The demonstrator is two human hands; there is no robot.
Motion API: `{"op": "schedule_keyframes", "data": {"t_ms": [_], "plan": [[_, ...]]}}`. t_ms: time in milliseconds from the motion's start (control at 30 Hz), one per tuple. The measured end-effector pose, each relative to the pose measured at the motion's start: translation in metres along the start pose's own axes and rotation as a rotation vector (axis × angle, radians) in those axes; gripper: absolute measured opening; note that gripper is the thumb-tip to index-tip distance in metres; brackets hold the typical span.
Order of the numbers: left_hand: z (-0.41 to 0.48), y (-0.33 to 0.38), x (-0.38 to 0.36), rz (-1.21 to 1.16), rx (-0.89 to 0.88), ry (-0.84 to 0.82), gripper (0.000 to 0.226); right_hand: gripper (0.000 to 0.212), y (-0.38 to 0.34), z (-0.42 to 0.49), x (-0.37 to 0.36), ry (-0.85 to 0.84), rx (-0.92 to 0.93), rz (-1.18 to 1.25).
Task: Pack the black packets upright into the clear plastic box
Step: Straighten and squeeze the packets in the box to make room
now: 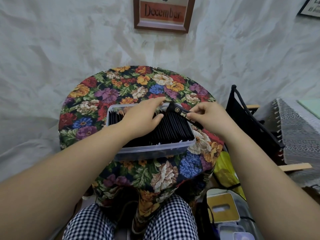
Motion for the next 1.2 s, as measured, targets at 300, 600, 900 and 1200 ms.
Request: {"op": "schedule_keyframes", "data": {"t_ms": [300,600,900,1200], "plan": [[-0.012,0.000,-0.027,0.300,-0.235,-0.329,0.050,0.016,-0.002,0.005,-0.019,0.009,-0.052,0.025],[-0.013,-0.001,-0.026,0.263,-0.244,-0.292,0.049,0.008,-0.009,0.008,-0.024,-0.059,-0.077,-0.010],[-0.013,0.005,-0.022,0.280,-0.283,-0.236,0.044,0.009,-0.012,0.004,-0.031,-0.095,-0.109,0.018],[-0.015,0.003,-0.022,0.265,-0.282,-0.213,0.045,0.012,-0.011,0.002,-0.038,-0.148,-0.110,-0.017]]}}
Point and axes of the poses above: each hand's wrist, its own z-axis towards the middle knuckle, its own x-axis out of the back of the hand, y = z × x, the point moved 6 cm from there along z, towards the middle knuckle, and after that the axes turned 6 degrees about x, right-handed, at the moved point
